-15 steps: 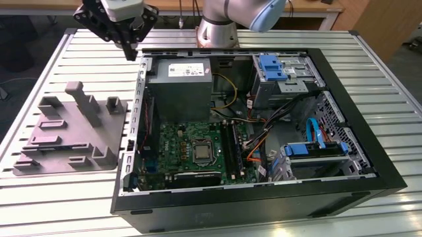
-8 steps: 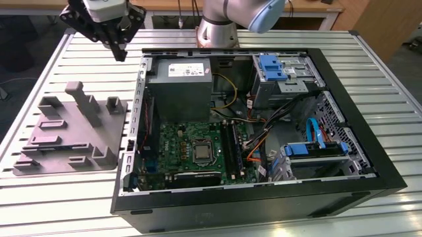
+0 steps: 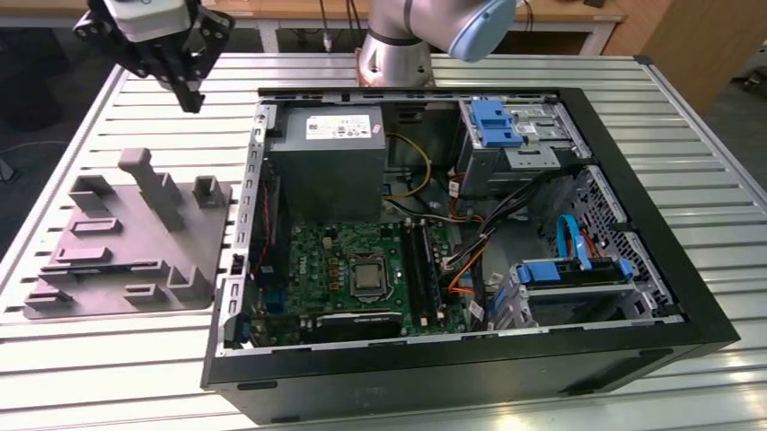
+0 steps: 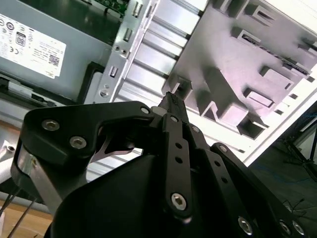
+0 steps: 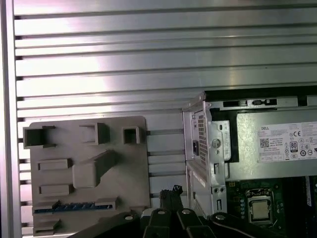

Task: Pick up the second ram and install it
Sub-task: 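Reach for the second ram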

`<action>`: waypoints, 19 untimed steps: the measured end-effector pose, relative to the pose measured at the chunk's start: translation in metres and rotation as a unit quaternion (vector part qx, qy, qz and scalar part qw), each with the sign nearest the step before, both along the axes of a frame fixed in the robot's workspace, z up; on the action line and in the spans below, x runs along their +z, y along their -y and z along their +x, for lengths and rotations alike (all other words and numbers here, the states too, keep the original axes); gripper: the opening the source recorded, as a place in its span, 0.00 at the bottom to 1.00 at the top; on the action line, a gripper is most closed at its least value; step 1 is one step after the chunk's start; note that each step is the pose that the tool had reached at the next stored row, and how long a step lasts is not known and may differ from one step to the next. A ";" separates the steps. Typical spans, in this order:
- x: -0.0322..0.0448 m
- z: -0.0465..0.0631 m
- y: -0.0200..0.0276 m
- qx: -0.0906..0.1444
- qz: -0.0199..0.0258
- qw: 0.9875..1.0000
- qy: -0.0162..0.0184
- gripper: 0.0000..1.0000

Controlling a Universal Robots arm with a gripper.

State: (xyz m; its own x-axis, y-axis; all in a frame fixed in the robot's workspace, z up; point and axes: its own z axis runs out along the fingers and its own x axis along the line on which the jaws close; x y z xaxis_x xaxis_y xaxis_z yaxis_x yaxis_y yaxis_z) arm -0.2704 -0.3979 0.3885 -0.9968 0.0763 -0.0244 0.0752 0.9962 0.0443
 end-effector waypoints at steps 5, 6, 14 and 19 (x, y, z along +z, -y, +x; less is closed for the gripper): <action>-0.0008 -0.018 -0.0004 0.000 0.000 1.000 0.000 0.10; -0.0010 -0.022 -0.0005 0.000 0.000 1.000 0.000 0.10; -0.0025 -0.050 -0.0012 0.000 0.000 1.000 0.000 0.10; -0.0034 -0.067 -0.0016 0.000 0.000 1.000 0.000 0.10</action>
State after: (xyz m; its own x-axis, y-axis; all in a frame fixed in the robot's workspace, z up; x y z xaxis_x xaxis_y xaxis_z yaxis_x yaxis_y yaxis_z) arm -0.3374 -0.3964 0.3850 -0.9968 0.0763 -0.0245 0.0751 0.9962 0.0444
